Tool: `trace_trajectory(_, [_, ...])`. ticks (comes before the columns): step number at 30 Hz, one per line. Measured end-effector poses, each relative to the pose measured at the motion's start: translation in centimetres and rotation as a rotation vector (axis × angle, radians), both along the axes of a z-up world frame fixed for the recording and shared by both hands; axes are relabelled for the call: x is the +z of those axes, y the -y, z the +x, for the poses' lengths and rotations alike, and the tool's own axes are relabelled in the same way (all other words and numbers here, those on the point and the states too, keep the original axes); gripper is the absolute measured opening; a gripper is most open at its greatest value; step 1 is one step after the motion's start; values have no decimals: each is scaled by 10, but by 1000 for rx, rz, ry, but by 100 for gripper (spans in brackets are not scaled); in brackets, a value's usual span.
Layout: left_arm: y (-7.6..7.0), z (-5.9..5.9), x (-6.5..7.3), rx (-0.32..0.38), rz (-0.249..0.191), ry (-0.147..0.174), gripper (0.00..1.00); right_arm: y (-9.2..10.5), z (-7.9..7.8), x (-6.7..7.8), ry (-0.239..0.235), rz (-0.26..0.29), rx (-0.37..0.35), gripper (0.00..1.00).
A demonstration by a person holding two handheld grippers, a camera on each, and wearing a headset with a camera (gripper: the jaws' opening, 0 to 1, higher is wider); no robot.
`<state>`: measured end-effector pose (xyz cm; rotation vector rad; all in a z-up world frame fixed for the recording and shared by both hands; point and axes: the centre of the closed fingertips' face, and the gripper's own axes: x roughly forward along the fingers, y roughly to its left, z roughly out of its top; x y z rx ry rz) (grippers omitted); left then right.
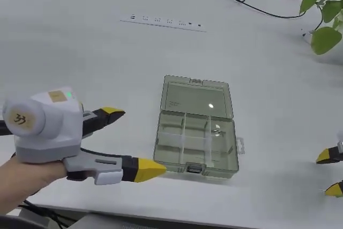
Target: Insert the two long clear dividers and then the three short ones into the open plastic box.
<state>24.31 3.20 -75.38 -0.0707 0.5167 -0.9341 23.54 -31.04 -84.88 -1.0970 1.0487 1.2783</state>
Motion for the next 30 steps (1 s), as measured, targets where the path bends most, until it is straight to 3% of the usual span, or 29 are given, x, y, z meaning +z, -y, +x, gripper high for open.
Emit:
trace_trajectory(12, [0, 2, 0, 0, 1, 0, 97, 1, 0, 0, -13, -1, -26, 32])
trace_trajectory(16, [2, 1, -2, -1, -1, -3, 95, -1, 0, 1, -18, 3, -85, 32])
trace_trajectory(23, [5, -9, -9, 4, -23, -38, 92, -8, -4, 4, -28, 35, -137, 32])
trace_trajectory(27, [2, -9, -12, 25, -39, -64, 89, -20, 2, 14, 3, 73, -144, 32])
trace_trajectory(30, [2, -7, -13, 52, -66, -105, 86, -37, 9, 27, 42, 118, -138, 32])
